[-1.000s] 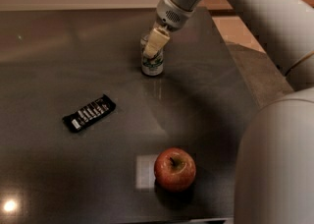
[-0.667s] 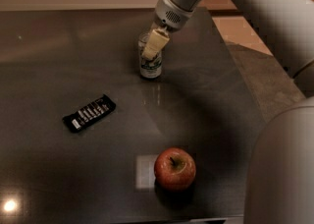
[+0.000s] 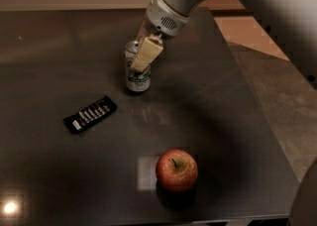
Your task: Move 7up can near rxbar chocolate
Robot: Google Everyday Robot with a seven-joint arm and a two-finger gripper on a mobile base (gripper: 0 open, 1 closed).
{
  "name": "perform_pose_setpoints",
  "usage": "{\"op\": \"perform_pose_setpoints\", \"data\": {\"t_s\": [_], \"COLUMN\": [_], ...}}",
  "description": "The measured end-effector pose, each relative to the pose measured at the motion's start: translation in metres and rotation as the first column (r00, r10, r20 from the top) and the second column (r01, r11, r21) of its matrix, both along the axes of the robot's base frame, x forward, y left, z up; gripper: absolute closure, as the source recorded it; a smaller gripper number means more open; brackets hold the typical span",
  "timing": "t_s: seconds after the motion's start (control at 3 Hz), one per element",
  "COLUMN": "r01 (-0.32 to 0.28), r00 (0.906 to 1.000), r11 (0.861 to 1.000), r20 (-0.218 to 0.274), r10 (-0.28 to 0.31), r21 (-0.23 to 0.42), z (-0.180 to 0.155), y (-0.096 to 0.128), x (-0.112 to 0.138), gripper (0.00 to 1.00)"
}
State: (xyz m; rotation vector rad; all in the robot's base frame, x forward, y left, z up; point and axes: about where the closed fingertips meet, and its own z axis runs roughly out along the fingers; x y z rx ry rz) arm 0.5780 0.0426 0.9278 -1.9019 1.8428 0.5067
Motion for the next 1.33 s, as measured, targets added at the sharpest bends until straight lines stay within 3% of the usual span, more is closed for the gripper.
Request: {"op": "perform_pose_setpoints", "data": {"t_s": [0.67,1.33], "r01": [-0.101,-0.124], "r00": [0.9938,0.9912], "r11": [0.995,0.992], "r20": [-0.046,-0.05], "r10": [0.101,0.123], "r21": [0.002,-0.018], "z": [-0.015,-0.024], "y": [0.022,0.028], "x": [-0.036,-0.049], "gripper": [1.0,0.59]}}
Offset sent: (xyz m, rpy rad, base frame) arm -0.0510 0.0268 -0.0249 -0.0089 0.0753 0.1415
